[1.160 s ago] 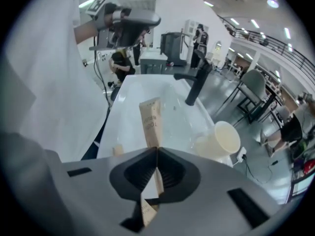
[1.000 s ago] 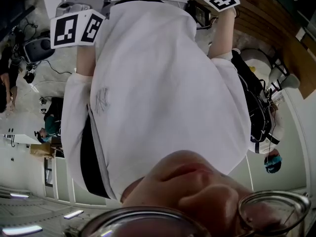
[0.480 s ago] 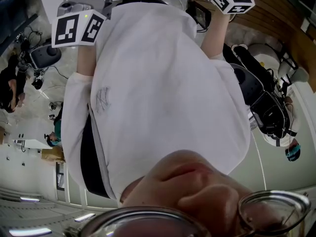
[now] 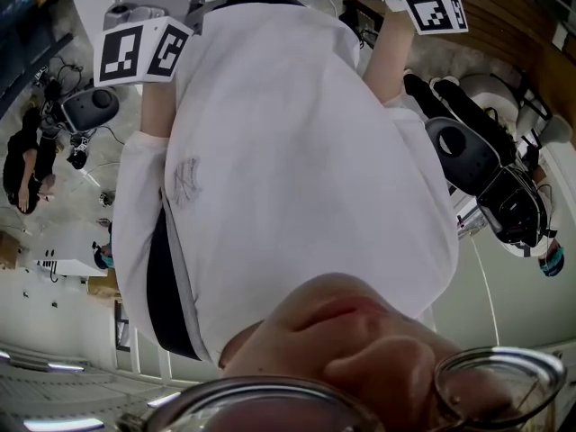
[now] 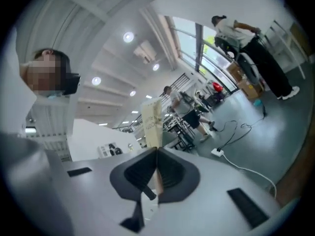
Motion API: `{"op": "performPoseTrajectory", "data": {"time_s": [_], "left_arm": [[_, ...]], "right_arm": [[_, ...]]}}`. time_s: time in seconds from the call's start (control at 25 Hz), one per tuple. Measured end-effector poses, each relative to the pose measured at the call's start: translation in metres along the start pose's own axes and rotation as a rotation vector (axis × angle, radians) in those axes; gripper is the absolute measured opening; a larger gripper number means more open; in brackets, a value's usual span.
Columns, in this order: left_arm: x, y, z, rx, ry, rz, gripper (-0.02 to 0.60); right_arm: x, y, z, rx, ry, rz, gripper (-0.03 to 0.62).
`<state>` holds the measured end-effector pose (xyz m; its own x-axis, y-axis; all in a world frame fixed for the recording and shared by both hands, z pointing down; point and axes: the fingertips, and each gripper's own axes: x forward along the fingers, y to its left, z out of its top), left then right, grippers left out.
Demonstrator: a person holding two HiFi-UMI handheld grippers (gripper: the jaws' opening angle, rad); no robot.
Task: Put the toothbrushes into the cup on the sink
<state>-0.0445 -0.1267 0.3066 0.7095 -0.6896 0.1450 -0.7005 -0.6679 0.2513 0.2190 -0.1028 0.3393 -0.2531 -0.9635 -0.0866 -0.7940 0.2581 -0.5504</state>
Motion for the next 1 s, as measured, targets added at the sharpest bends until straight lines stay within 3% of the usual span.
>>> {"op": "performPoseTrajectory", "data": {"time_s": [0.32, 0.76, 1.0], "left_arm": [[-0.004, -0.005, 0.002, 0.008, -0.009, -0.021, 0.002], [-0.009, -0.008, 0.007, 0.009, -0.024, -0.018, 0.002], [0.017, -0.008, 0.005, 0.007, -0.03, 0.015, 0.002]], "right_arm": [[-0.026, -0.006, 0.022, 0.1, -0.157, -0.02, 0.013], [-0.025, -0.003, 0.037, 0.06, -0.209, -0.041, 0.013], [-0.001, -0.03, 0.053, 0.055, -0.226, -0.022, 0.012]]}}
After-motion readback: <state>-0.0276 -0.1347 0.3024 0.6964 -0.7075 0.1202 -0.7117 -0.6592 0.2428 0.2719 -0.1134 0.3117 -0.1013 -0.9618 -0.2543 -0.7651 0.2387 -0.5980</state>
